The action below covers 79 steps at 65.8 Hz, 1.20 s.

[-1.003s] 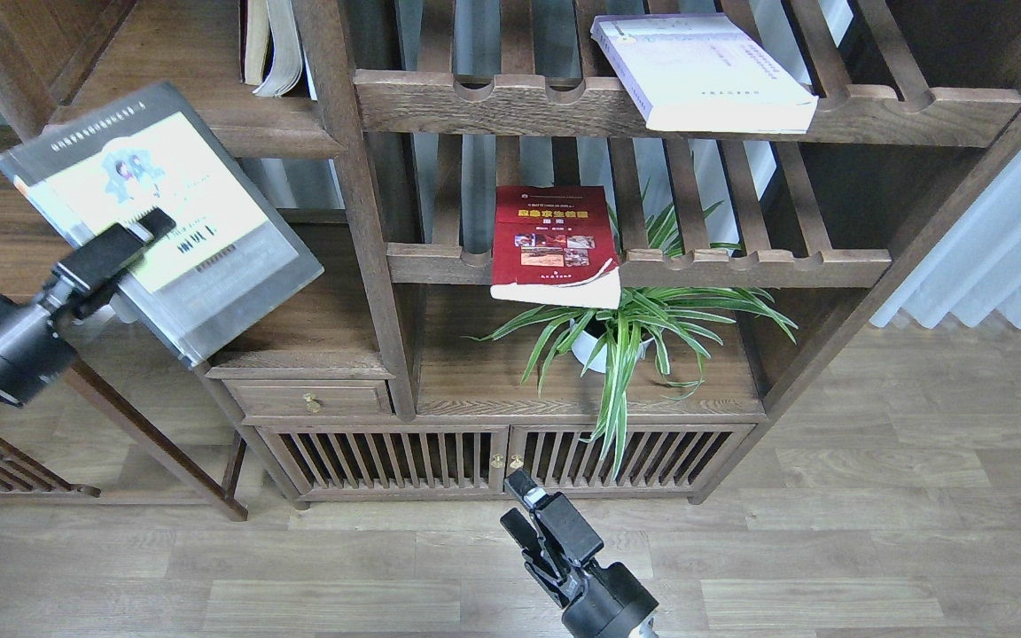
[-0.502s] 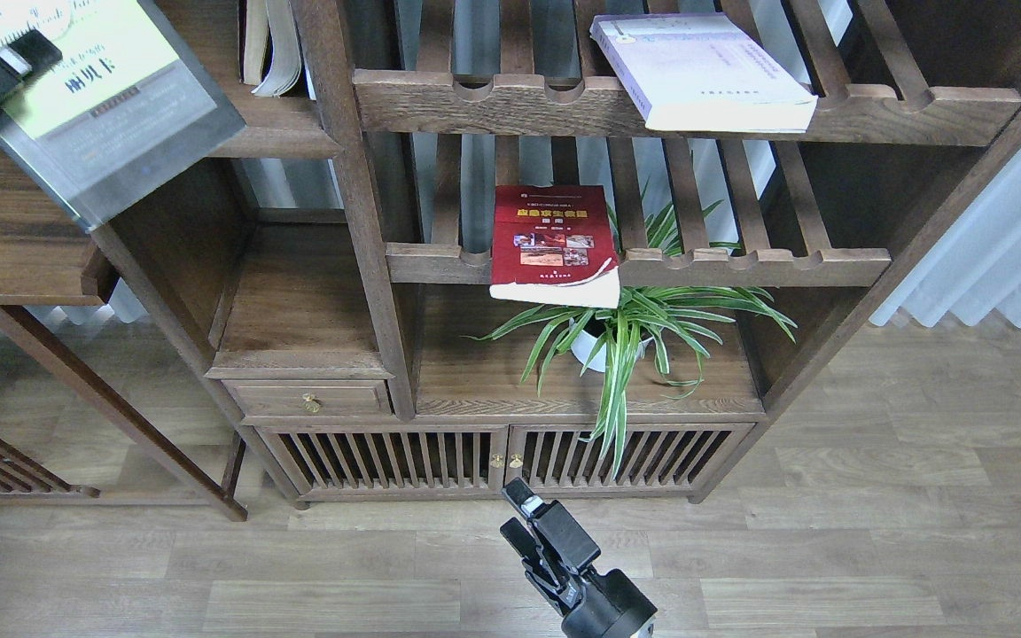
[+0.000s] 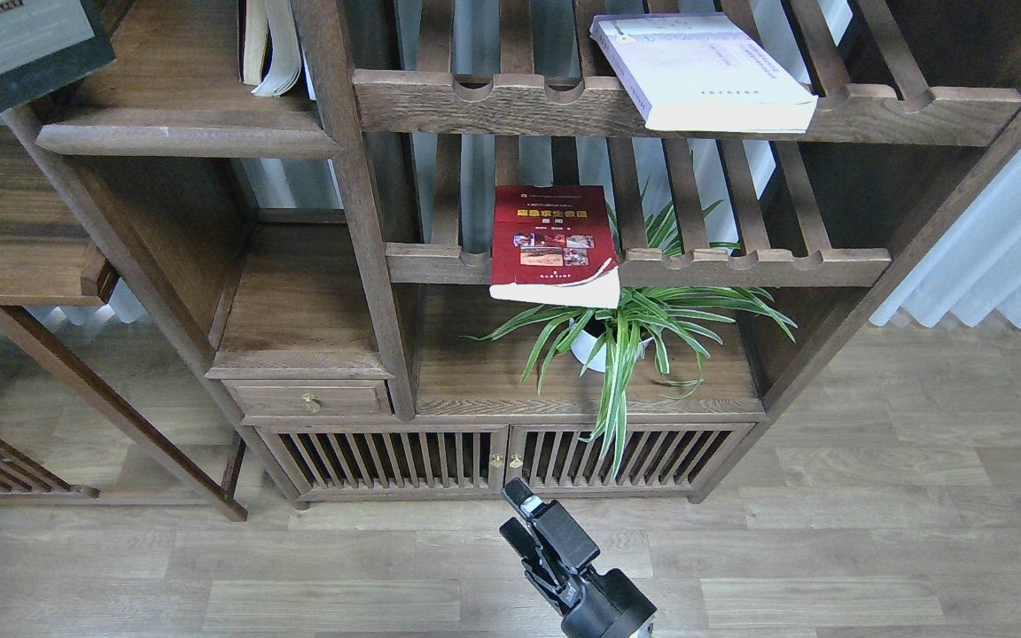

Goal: Organize books on shelf
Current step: 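Place the grey-green book on the top shelf and release with left gripper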

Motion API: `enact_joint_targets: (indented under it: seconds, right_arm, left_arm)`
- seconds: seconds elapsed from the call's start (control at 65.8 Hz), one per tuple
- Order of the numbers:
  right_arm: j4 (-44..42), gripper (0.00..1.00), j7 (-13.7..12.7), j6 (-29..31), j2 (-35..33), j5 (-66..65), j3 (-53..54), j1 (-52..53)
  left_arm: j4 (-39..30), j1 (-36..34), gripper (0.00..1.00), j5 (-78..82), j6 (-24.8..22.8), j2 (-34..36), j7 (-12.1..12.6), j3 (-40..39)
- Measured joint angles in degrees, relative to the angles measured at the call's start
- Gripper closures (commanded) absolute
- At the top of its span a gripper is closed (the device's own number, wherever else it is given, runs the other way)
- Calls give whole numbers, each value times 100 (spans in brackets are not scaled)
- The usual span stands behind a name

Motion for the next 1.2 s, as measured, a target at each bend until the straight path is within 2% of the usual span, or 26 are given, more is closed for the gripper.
enact_joint_targets:
  seconds: [0.106,0.38,0.745,1.201]
  right_arm:
    - [0,1,0,0,0,0,0,0]
    - [0,1,3,0,0,2,0,0]
    - [0,1,8,0,0,17,0,0]
    - [0,1,8,0,0,36,5,0]
  left_arm:
    - [316,-503,91,329,0,-244,0,142]
    - [649,-1170,92,962,-1,-977,0,120]
    - [1623,-1954,93,1401,3,-1626,0,198]
    - [2228,-2155,94,1484,3,-2181,0,145]
